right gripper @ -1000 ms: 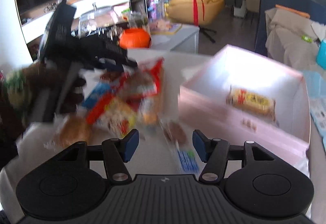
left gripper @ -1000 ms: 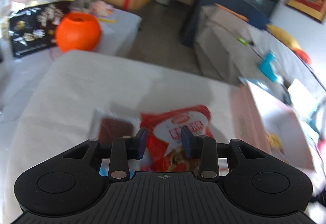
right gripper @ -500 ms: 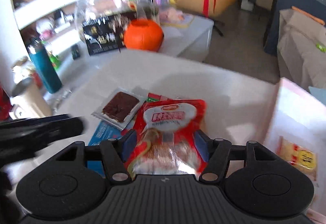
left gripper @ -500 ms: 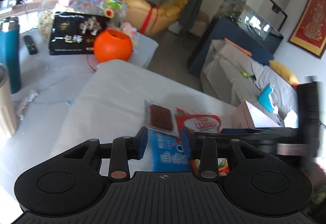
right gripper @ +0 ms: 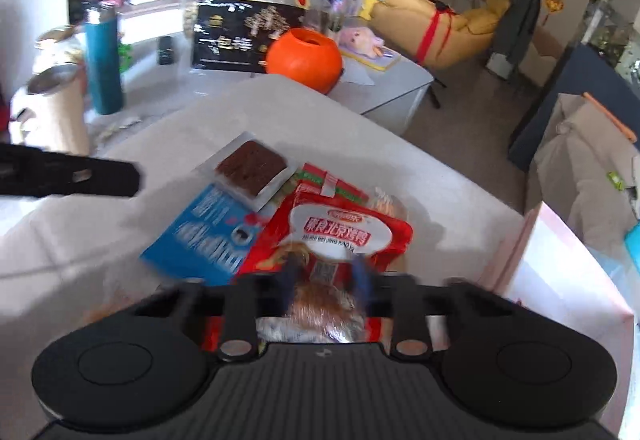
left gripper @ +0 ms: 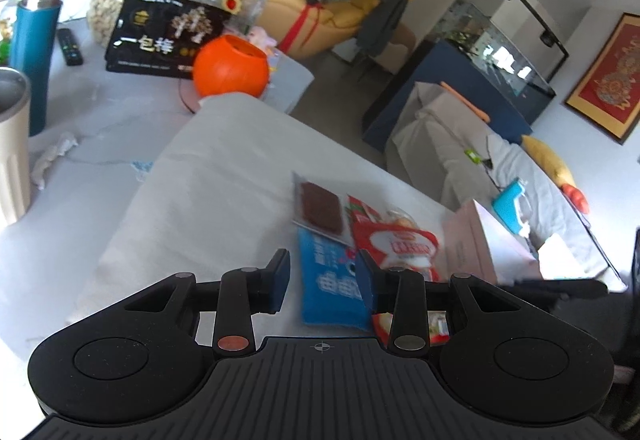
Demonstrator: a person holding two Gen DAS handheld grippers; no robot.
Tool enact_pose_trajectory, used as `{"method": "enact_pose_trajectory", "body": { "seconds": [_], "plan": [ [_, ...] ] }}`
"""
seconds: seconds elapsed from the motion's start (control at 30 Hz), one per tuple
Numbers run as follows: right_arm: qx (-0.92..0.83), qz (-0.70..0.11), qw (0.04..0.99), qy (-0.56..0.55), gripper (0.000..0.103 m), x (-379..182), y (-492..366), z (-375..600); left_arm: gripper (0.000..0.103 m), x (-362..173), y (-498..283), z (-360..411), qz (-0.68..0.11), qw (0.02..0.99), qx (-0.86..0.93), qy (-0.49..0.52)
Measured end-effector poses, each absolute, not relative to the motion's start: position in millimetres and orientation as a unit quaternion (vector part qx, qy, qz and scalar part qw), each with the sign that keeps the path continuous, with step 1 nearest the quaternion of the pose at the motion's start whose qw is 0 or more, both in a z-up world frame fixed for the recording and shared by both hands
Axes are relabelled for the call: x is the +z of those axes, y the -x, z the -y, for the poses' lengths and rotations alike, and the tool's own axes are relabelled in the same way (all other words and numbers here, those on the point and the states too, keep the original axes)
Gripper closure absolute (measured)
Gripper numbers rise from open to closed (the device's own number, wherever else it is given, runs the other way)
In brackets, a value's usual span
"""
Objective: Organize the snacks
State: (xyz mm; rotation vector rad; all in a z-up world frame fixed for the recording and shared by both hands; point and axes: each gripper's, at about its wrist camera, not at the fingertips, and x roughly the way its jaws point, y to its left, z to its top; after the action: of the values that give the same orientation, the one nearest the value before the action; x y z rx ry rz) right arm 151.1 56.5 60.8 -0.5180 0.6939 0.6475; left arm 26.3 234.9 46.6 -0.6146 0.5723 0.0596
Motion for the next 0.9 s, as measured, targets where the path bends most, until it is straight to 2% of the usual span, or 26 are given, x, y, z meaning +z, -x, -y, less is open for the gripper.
{"method": "enact_pose_trajectory", "body": {
  "seconds": [0.13, 0.3, 0.33, 0.4, 0.43, 0.47, 0.6, 0.77, 0.9],
  "plan": [
    [0.319, -0.361, 0.848, 0.222, 0.103, 59, -139, -20, 0.063, 46, -36, -220, -0.297, 0.912, 0.003, 0.284],
    [0.323, -0.354, 0.859, 0.179, 0.1, 61, -124, 22, 0.063, 48, -77, -193, -0.326, 0.914, -0.034, 0.24],
    [0.32, -0.353, 0.863, 0.169, 0.096, 62, -123, 28, 0.063, 49, -89, -191, -0.33, 0.914, -0.032, 0.233],
    [0.311, -0.348, 0.871, 0.155, 0.079, 64, -121, 38, 0.063, 48, -115, -187, -0.339, 0.913, -0.024, 0.224],
    [0.305, -0.343, 0.876, 0.146, 0.066, 65, -120, 44, 0.063, 46, -127, -187, -0.347, 0.911, -0.014, 0.222],
    [0.3, -0.34, 0.881, 0.139, 0.06, 65, -119, 50, 0.063, 43, -140, -189, -0.357, 0.908, 0.001, 0.219],
    [0.29, -0.339, 0.888, 0.111, 0.058, 59, -115, 75, 0.064, 38, -155, -184, -0.365, 0.907, 0.0, 0.21],
    [0.266, -0.35, 0.893, 0.092, 0.056, 44, -117, 104, 0.064, 44, -136, -144, -0.386, 0.911, -0.081, 0.122],
    [0.27, -0.365, 0.89, 0.053, 0.056, 39, -119, 115, 0.062, 35, -115, -137, -0.43, 0.869, -0.134, 0.203]
  ]
}}
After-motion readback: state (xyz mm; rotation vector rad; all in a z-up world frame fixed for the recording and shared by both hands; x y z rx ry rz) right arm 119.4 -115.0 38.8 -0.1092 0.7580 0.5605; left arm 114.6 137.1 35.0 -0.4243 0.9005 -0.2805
